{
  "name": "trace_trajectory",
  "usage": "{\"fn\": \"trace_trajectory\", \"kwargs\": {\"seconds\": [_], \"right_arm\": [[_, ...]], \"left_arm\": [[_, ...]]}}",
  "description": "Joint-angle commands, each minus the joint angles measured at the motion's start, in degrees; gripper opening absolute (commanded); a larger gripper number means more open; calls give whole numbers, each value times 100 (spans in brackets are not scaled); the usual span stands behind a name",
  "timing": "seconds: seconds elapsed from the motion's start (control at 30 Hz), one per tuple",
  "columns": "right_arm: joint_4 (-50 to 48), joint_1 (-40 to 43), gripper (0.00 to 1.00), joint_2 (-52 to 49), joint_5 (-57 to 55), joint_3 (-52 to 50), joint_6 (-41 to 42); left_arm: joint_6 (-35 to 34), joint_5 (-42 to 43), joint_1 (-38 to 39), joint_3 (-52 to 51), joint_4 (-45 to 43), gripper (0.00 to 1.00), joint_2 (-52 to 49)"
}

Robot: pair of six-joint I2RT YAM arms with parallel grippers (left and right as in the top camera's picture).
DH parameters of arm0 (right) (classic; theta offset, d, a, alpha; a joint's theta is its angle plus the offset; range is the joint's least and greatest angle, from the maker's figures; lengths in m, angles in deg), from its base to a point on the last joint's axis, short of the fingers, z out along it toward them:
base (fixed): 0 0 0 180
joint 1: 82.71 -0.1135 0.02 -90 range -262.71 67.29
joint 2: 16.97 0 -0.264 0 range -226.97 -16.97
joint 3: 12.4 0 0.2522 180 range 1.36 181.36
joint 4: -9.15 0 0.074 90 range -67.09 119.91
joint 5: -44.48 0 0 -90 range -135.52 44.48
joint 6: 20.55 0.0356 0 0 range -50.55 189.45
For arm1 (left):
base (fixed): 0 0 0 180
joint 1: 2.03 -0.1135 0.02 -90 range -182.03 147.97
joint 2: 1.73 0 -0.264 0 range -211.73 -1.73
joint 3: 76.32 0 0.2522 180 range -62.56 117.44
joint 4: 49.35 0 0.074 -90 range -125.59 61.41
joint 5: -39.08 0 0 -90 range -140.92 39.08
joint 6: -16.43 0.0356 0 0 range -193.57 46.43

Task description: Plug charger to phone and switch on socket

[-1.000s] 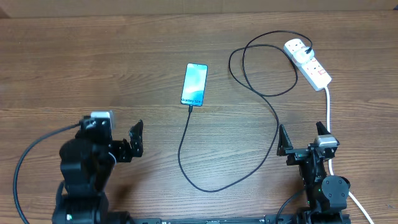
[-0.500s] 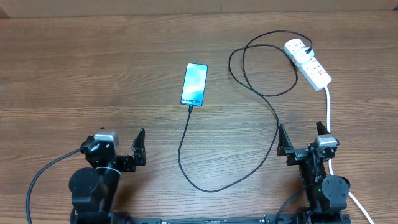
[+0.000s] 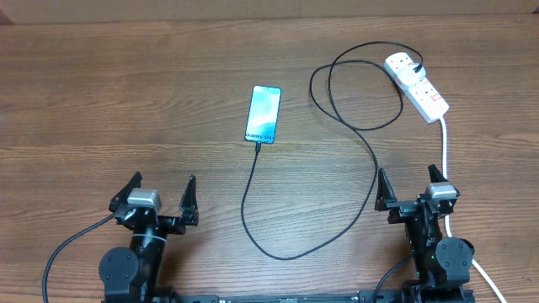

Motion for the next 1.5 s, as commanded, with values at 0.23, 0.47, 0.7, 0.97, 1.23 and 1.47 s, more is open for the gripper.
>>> {"fn": "trace_trajectory", "kwargs": {"seconds": [0.23,0.47,0.7,0.97,1.23,1.47], "right_arm": [[-33,-26,100,57,-28,-59,-13],[-33,-26,100,57,-28,-59,-13],[-33,-26,100,57,-28,-59,-13],[-33,-26,100,57,-28,-59,-13],[-33,-26,100,57,-28,-59,-13],[-33,-26,100,57,-28,-59,-13]], "left_arm": [[83,94,-37,-988,-1386,100,282],[-42,114,-227,-1012,-1447,100,282],[-63,92,-492,-1012,-739,100,280],[-35,92,-494,-1012,-737,100,280],[205,127,-483,-1012,-734,100,280],[269,22,-437,-1012,-717,100,280]]}}
